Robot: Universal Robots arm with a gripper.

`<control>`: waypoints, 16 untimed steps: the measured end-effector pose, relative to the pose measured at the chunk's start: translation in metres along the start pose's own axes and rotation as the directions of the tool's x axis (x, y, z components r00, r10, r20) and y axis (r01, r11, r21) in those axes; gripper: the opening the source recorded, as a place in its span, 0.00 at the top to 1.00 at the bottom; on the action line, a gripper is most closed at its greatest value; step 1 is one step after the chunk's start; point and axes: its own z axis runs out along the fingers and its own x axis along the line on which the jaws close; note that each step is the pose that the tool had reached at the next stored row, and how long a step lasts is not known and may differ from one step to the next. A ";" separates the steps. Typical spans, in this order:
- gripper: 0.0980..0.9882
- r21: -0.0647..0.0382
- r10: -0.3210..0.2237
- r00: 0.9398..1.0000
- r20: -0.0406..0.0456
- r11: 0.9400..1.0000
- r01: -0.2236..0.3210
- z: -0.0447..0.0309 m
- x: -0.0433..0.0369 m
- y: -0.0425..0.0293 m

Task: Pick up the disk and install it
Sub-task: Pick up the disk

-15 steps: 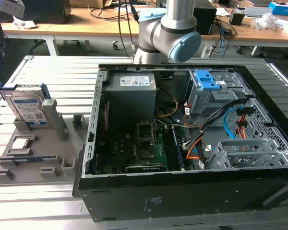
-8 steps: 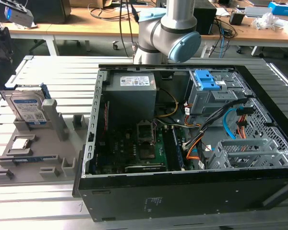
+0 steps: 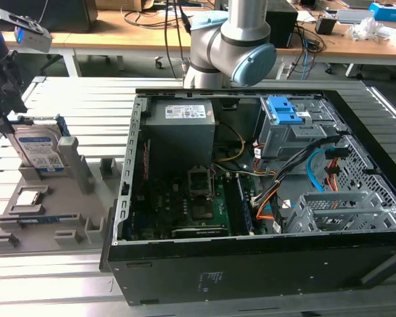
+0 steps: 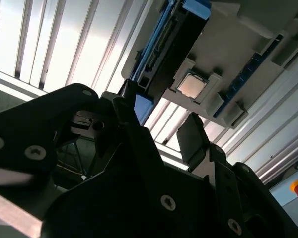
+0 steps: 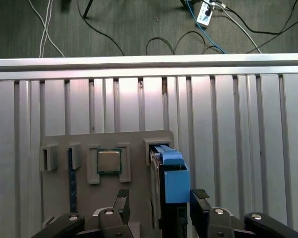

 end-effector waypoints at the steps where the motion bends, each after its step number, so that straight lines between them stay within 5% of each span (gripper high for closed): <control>1: 0.44 0.000 0.000 1.000 0.000 1.000 0.000 0.0018 0.0000 -0.0002; 16: 0.44 -0.003 -0.067 0.998 -0.003 0.998 0.067 0.0229 -0.0115 -0.0021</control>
